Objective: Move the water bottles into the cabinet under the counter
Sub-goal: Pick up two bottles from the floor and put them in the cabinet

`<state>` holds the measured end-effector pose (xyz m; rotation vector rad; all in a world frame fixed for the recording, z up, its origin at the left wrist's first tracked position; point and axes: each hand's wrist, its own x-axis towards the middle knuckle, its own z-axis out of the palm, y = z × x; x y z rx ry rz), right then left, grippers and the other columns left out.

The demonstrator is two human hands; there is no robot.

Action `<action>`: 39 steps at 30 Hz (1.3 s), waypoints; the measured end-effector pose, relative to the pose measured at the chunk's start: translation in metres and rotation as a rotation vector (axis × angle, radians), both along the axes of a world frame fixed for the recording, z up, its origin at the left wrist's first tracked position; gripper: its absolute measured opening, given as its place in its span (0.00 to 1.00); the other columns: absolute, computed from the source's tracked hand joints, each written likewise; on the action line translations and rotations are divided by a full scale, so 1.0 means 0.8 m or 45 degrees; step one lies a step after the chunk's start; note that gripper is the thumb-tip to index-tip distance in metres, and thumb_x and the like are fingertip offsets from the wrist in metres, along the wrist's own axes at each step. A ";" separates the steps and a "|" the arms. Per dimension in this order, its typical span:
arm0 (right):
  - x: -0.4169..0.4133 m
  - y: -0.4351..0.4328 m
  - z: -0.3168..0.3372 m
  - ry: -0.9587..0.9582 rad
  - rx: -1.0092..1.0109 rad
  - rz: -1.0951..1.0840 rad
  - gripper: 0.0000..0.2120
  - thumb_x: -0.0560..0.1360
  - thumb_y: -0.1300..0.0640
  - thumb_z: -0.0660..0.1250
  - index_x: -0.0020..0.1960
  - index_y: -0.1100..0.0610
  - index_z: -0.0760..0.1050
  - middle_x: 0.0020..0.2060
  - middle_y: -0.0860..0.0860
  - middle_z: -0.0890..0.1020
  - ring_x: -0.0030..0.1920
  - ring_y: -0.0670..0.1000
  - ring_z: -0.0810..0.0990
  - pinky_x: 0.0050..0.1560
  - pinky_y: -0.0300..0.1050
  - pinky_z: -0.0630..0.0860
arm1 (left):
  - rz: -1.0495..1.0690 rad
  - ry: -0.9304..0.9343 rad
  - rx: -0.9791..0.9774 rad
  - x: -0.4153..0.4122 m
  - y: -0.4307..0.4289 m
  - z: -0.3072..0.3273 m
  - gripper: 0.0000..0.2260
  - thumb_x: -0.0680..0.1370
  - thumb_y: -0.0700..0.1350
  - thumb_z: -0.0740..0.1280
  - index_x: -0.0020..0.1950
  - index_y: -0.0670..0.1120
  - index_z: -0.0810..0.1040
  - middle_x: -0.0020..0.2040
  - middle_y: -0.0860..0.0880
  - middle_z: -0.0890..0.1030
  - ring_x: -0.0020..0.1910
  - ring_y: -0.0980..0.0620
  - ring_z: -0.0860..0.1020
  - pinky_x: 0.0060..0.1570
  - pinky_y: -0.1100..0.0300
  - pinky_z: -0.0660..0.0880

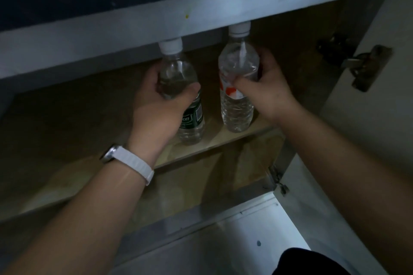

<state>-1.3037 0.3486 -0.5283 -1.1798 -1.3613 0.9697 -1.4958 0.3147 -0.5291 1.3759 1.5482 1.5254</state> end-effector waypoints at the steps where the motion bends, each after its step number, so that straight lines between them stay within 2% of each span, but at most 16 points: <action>1: 0.001 -0.003 -0.008 -0.026 -0.006 -0.004 0.28 0.70 0.56 0.76 0.65 0.45 0.67 0.48 0.36 0.77 0.41 0.26 0.75 0.38 0.24 0.73 | 0.000 0.001 0.002 0.000 -0.002 -0.004 0.24 0.71 0.48 0.78 0.65 0.56 0.77 0.54 0.62 0.84 0.53 0.64 0.81 0.55 0.61 0.78; 4: -0.001 -0.013 -0.035 -0.084 -0.027 -0.039 0.33 0.69 0.56 0.78 0.67 0.46 0.64 0.48 0.35 0.74 0.42 0.26 0.74 0.39 0.25 0.71 | -0.011 0.055 -0.030 -0.005 -0.007 -0.016 0.23 0.69 0.53 0.78 0.61 0.62 0.75 0.54 0.63 0.82 0.54 0.65 0.80 0.55 0.61 0.77; 6: -0.004 -0.018 -0.054 -0.091 -0.023 -0.104 0.34 0.67 0.57 0.79 0.64 0.46 0.63 0.47 0.35 0.73 0.41 0.23 0.73 0.40 0.23 0.71 | -0.027 0.103 -0.055 -0.006 -0.013 -0.028 0.25 0.69 0.51 0.79 0.60 0.63 0.72 0.53 0.65 0.81 0.52 0.70 0.79 0.52 0.68 0.77; 8: -0.009 -0.021 -0.070 -0.130 -0.020 -0.174 0.33 0.65 0.55 0.80 0.63 0.49 0.65 0.47 0.37 0.75 0.43 0.28 0.75 0.43 0.27 0.73 | -0.046 0.148 -0.086 -0.005 -0.019 -0.045 0.29 0.68 0.48 0.80 0.62 0.61 0.69 0.53 0.68 0.77 0.51 0.73 0.77 0.49 0.74 0.74; 10: -0.014 -0.022 -0.081 -0.175 -0.018 -0.225 0.31 0.65 0.53 0.80 0.61 0.49 0.67 0.47 0.40 0.76 0.44 0.33 0.75 0.45 0.34 0.75 | -0.048 0.149 -0.127 -0.005 -0.020 -0.062 0.30 0.68 0.47 0.81 0.64 0.61 0.68 0.52 0.69 0.76 0.52 0.71 0.76 0.51 0.70 0.74; 14: -0.020 -0.018 -0.081 -0.223 0.012 -0.255 0.25 0.67 0.51 0.79 0.55 0.46 0.66 0.44 0.41 0.77 0.40 0.34 0.74 0.40 0.30 0.72 | 0.017 0.125 -0.146 -0.010 -0.015 -0.074 0.29 0.67 0.47 0.81 0.63 0.58 0.73 0.50 0.68 0.79 0.52 0.69 0.78 0.54 0.62 0.77; 16: -0.025 -0.015 -0.076 -0.230 0.001 -0.232 0.24 0.67 0.52 0.79 0.54 0.47 0.67 0.45 0.43 0.77 0.40 0.35 0.75 0.42 0.34 0.74 | 0.033 0.116 -0.147 -0.016 -0.014 -0.072 0.30 0.67 0.47 0.81 0.65 0.56 0.74 0.51 0.67 0.79 0.52 0.69 0.78 0.54 0.62 0.77; 20: -0.044 -0.005 -0.071 -0.187 -0.028 -0.114 0.24 0.68 0.57 0.78 0.56 0.47 0.67 0.42 0.40 0.77 0.38 0.31 0.77 0.38 0.28 0.74 | 0.083 0.119 -0.155 -0.040 -0.012 -0.063 0.29 0.68 0.46 0.81 0.64 0.59 0.73 0.51 0.68 0.77 0.54 0.64 0.78 0.56 0.61 0.75; 23: -0.063 0.007 -0.059 -0.178 -0.090 0.002 0.26 0.70 0.57 0.76 0.61 0.46 0.67 0.43 0.38 0.74 0.39 0.36 0.74 0.35 0.29 0.71 | 0.123 0.143 -0.159 -0.065 -0.001 -0.056 0.28 0.66 0.47 0.82 0.59 0.62 0.72 0.55 0.63 0.79 0.58 0.58 0.79 0.61 0.55 0.76; 26: -0.087 0.026 -0.053 -0.155 -0.090 0.052 0.28 0.71 0.57 0.76 0.67 0.48 0.67 0.49 0.39 0.73 0.47 0.39 0.73 0.46 0.35 0.71 | 0.196 0.181 -0.122 -0.083 0.016 -0.053 0.26 0.65 0.48 0.82 0.55 0.64 0.73 0.59 0.58 0.81 0.60 0.55 0.79 0.62 0.48 0.77; 28: -0.100 0.036 -0.053 -0.189 -0.067 0.051 0.28 0.70 0.58 0.76 0.67 0.51 0.69 0.51 0.41 0.73 0.51 0.42 0.72 0.49 0.39 0.71 | 0.223 0.206 -0.103 -0.090 0.027 -0.055 0.27 0.65 0.48 0.82 0.58 0.62 0.74 0.61 0.56 0.81 0.61 0.54 0.79 0.63 0.48 0.76; 30: -0.109 0.044 -0.056 -0.216 -0.058 0.064 0.28 0.71 0.59 0.76 0.67 0.52 0.69 0.47 0.39 0.72 0.50 0.40 0.71 0.44 0.32 0.69 | 0.236 0.218 -0.104 -0.095 0.037 -0.059 0.30 0.65 0.47 0.82 0.63 0.58 0.75 0.62 0.56 0.81 0.61 0.54 0.79 0.63 0.50 0.76; 33: -0.114 0.052 -0.060 -0.247 -0.053 0.049 0.28 0.71 0.60 0.75 0.68 0.52 0.69 0.44 0.37 0.70 0.50 0.39 0.69 0.36 0.27 0.66 | 0.244 0.229 -0.115 -0.105 0.047 -0.072 0.32 0.66 0.47 0.82 0.67 0.54 0.74 0.63 0.55 0.81 0.62 0.54 0.79 0.63 0.51 0.76; 35: -0.117 0.057 -0.062 -0.250 -0.065 0.043 0.28 0.71 0.60 0.75 0.68 0.52 0.69 0.49 0.39 0.74 0.54 0.41 0.72 0.43 0.26 0.68 | 0.232 0.238 -0.114 -0.109 0.050 -0.076 0.33 0.67 0.47 0.81 0.69 0.53 0.72 0.65 0.54 0.80 0.63 0.53 0.78 0.65 0.50 0.75; 37: -0.118 0.060 -0.064 -0.279 -0.077 0.052 0.29 0.71 0.59 0.75 0.69 0.52 0.68 0.58 0.45 0.76 0.59 0.45 0.73 0.51 0.32 0.68 | 0.205 0.257 -0.107 -0.112 0.050 -0.080 0.34 0.68 0.47 0.80 0.71 0.52 0.70 0.65 0.54 0.79 0.63 0.55 0.77 0.65 0.52 0.74; 39: -0.118 0.061 -0.065 -0.297 -0.053 0.085 0.31 0.71 0.59 0.76 0.70 0.52 0.68 0.56 0.42 0.74 0.57 0.42 0.71 0.46 0.28 0.66 | 0.197 0.287 -0.123 -0.112 0.049 -0.082 0.35 0.70 0.48 0.80 0.72 0.51 0.68 0.66 0.53 0.78 0.62 0.56 0.76 0.65 0.55 0.73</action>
